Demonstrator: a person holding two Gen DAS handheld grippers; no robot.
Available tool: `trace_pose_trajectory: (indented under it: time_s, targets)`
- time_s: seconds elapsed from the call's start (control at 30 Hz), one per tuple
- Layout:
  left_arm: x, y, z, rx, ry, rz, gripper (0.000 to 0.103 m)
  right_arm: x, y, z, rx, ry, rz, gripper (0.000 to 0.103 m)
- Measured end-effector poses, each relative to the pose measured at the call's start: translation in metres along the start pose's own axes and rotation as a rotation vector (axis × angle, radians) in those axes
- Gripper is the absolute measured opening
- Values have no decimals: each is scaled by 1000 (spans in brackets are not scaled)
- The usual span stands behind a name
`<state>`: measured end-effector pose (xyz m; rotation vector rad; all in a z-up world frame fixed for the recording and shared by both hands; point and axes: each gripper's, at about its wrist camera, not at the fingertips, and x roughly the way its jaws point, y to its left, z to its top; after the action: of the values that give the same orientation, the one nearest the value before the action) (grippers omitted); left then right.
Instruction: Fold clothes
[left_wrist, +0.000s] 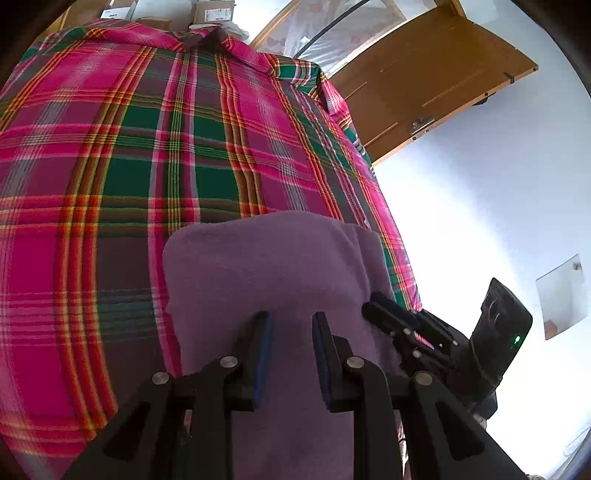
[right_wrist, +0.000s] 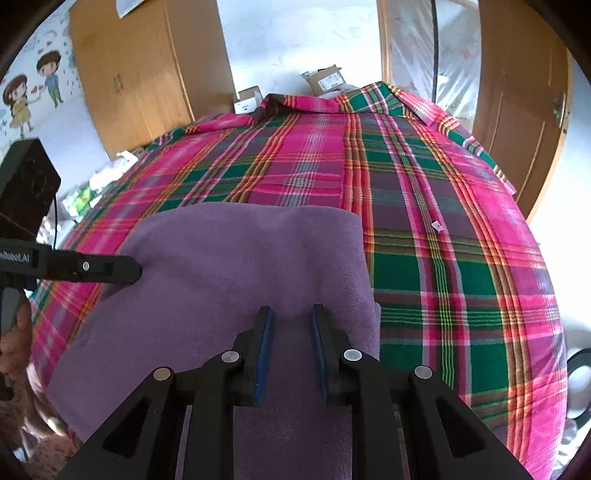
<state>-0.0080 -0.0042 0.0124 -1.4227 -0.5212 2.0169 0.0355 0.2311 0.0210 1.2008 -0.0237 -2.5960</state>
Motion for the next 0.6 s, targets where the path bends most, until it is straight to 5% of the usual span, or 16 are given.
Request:
trace_pose_trajectory:
  time_s: [0.3, 0.37, 0.4, 0.43, 0.6]
  targets:
    - [-26, 19, -16, -77, 37, -31, 37, -28, -25, -8, 61, -22, 57, 22]
    - [-29, 28, -19, -108, 49, -42, 39, -31, -34, -11, 74, -9, 35, 36]
    - [-30, 33, -20, -124, 56, -48, 40, -33, -40, -14, 81, -3, 28, 57]
    - [-32, 37, -22, -139, 62, -53, 43, -34, -45, -16, 90, 2, 30, 63]
    - [-21, 58, -26, -232, 106, -106, 50, -30, -69, -23, 179, 35, 130, 63]
